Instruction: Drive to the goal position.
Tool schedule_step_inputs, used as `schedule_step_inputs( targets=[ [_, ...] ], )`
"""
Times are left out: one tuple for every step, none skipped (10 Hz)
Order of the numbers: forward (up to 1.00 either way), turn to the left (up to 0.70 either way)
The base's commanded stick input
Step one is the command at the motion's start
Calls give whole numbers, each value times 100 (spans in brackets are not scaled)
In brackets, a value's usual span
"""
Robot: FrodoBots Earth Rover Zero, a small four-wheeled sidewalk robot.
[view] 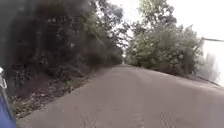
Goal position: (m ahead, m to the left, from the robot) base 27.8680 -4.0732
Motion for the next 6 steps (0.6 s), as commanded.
schedule_step_inputs(
  targets=[
    [70, -1],
    [70, -1],
    [70, -1],
    [70, -1],
    [70, -1],
    [70, -1]
  ],
)
